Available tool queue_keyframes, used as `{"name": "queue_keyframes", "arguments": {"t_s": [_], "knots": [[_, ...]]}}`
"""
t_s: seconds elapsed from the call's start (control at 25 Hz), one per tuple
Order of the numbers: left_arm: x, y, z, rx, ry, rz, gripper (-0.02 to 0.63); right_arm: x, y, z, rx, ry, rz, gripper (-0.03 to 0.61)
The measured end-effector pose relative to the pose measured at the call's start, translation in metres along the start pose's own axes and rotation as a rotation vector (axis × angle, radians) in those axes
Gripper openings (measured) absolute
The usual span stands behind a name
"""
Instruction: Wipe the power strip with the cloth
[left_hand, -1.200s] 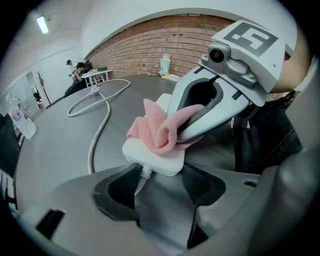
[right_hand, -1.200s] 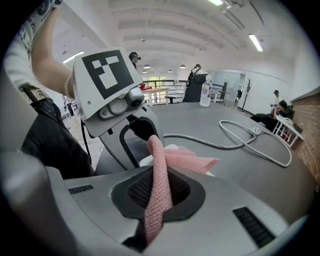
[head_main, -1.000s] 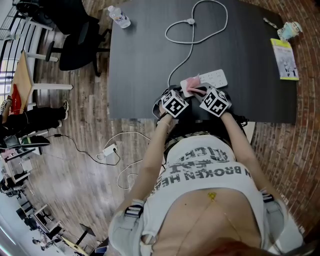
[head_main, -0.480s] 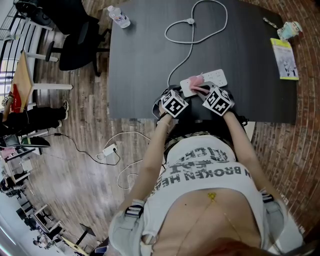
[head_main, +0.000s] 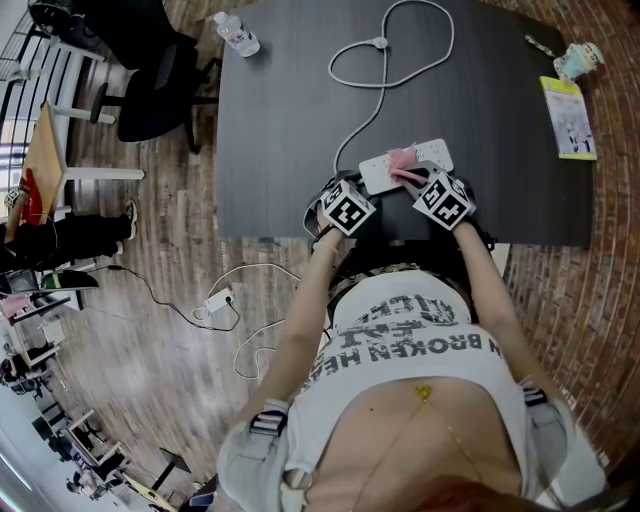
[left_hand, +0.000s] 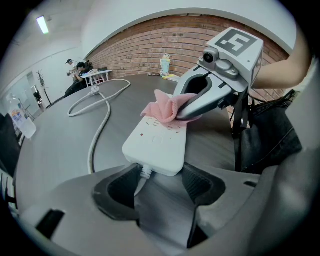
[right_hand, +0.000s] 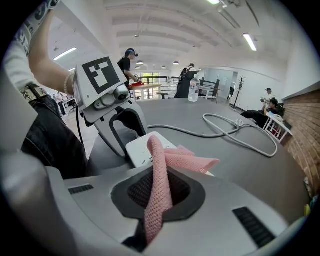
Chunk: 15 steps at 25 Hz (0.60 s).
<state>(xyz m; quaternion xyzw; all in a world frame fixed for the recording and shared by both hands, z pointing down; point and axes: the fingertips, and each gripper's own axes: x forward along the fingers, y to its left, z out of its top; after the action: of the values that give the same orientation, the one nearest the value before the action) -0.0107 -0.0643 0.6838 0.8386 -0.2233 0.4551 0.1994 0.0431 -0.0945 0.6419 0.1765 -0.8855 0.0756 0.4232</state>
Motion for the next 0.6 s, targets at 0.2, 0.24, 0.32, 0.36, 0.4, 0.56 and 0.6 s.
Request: {"name": "queue_keyframes", "arguments": {"t_s": [0.2, 0.24, 0.32, 0.36, 0.4, 0.56, 0.6], "knots": [[0.0, 0.0, 0.0, 0.0, -0.002, 0.002, 0.259, -0.008, -0.012, -0.012, 0.033, 0.007, -0.031, 0.017], [0.0, 0.0, 0.0, 0.0, -0.002, 0.002, 0.259, -0.009, -0.014, -0.013, 0.034, 0.006, -0.035, 0.017], [0.0, -0.001, 0.0, 0.0, -0.002, 0.001, 0.259, -0.011, -0.017, -0.015, 0.034, 0.011, -0.039, 0.017], [0.0, -0.001, 0.0, 0.0, -0.001, 0.0, 0.259, -0.012, -0.018, -0.016, 0.035, 0.015, -0.042, 0.017], [0.0, -0.001, 0.001, 0.0, 0.0, 0.001, 0.259, -0.013, -0.019, -0.017, 0.037, 0.017, -0.046, 0.017], [0.0, -0.001, 0.0, 0.0, 0.002, 0.001, 0.259, -0.015, -0.023, -0.021, 0.05, 0.016, -0.055, 0.017], [0.0, -0.001, -0.001, 0.0, 0.002, 0.0, 0.259, -0.015, -0.024, -0.023, 0.053, 0.017, -0.057, 0.017]]}}
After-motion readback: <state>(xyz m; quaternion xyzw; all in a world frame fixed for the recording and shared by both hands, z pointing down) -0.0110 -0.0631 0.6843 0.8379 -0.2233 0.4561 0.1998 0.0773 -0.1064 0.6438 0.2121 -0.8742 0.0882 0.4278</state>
